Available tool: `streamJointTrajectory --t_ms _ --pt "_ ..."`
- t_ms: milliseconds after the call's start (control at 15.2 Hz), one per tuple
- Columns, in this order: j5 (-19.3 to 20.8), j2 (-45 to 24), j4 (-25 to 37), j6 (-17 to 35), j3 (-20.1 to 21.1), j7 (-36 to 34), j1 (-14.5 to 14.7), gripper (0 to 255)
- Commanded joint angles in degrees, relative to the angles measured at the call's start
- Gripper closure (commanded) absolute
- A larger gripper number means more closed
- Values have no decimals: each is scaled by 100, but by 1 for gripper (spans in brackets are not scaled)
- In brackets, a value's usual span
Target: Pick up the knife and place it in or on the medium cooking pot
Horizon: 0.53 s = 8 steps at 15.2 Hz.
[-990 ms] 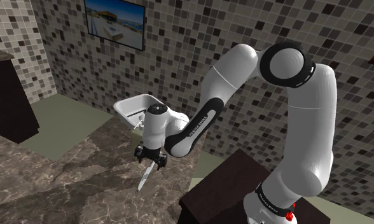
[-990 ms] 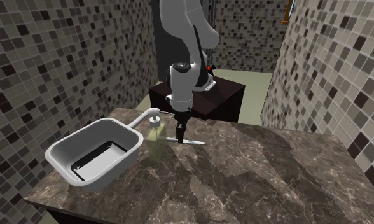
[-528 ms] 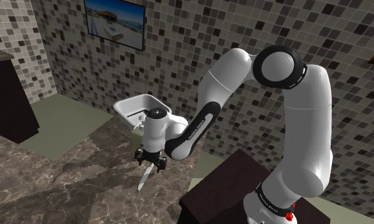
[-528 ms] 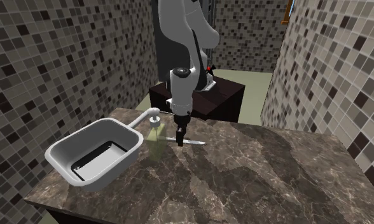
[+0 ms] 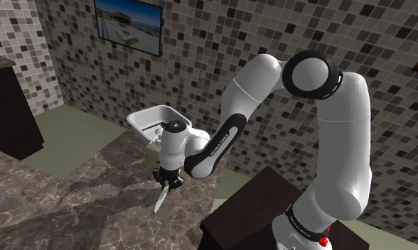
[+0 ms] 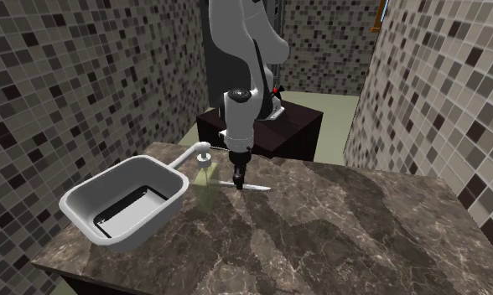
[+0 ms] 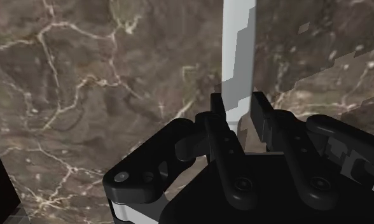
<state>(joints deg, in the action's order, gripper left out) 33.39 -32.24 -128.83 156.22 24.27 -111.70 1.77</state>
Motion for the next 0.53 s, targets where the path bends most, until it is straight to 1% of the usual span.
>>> streamJointTrajectory --t_ms 0,264,462 --pt "0 0 0 0 0 0 0 255" --pt "0 0 0 0 0 0 0 255" --pt "-179 222 -81 -146 189 133 -149 255"
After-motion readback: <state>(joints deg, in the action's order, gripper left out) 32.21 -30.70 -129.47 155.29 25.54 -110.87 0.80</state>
